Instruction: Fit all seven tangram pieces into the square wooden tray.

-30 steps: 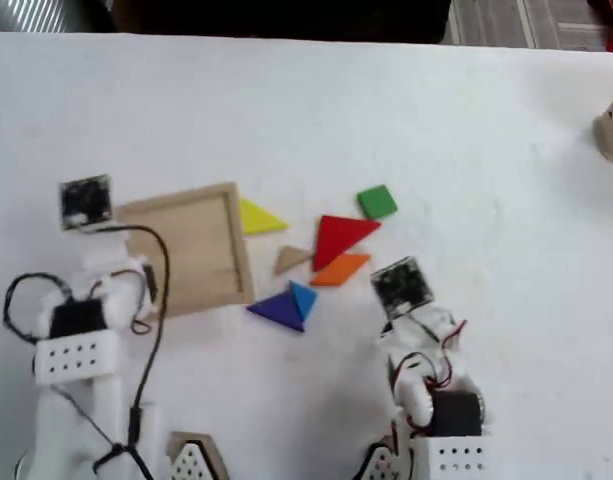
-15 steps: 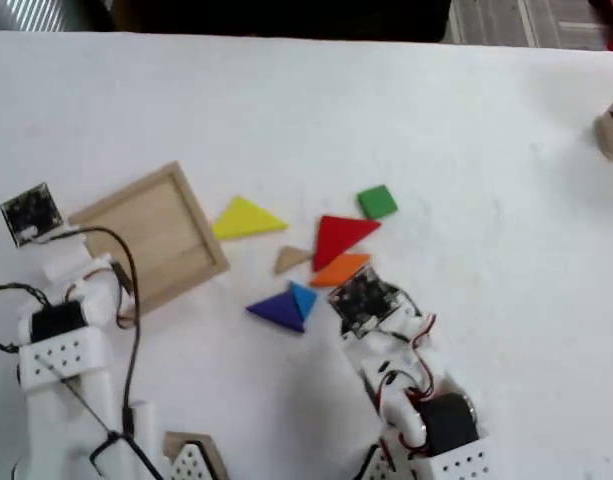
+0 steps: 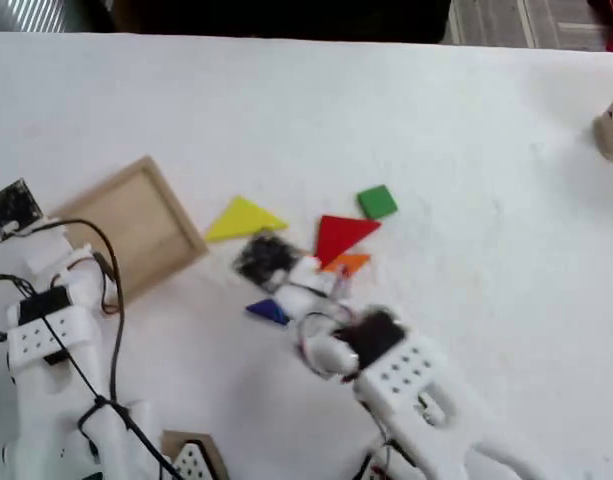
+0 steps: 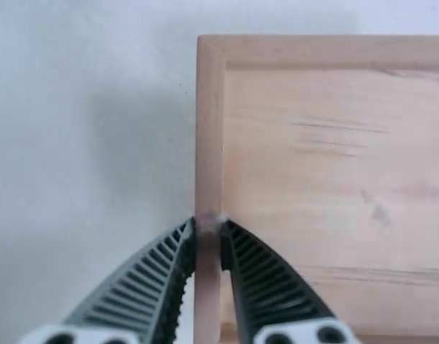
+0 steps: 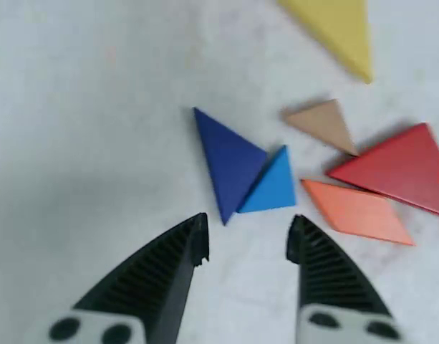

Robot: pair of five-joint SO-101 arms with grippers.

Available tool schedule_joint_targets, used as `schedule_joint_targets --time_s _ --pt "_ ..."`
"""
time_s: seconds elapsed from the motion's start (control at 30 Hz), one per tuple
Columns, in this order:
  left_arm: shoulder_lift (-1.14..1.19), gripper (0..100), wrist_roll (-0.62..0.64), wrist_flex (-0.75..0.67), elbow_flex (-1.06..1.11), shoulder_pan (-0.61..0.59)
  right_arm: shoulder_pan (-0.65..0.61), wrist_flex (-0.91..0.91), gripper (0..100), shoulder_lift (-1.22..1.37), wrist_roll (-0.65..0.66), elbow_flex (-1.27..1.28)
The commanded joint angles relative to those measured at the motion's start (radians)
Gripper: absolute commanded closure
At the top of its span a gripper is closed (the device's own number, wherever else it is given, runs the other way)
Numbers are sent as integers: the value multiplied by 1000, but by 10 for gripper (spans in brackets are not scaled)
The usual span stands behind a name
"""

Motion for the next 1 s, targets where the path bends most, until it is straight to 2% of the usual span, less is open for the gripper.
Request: schedule_joint_targets --time_s 0.0,0.13,0.33,0.53,0.77,0.97 --pt "2 977 12 -41 -40 -33 -139 -76 738 168 -25 -75" --pt "2 977 9 -41 -38 -27 -171 -220 755 317 -26 -72" --pt "4 977 6 -41 -37 -12 -157 -387 862 493 -21 -77" --pt "4 977 6 -81 -12 -10 -39 -440 911 539 -21 -115" --pt "2 977 6 -80 -2 25 229 -527 911 542 -18 -132" --pt "-2 977 6 -78 5 56 285 -522 912 530 -18 -135"
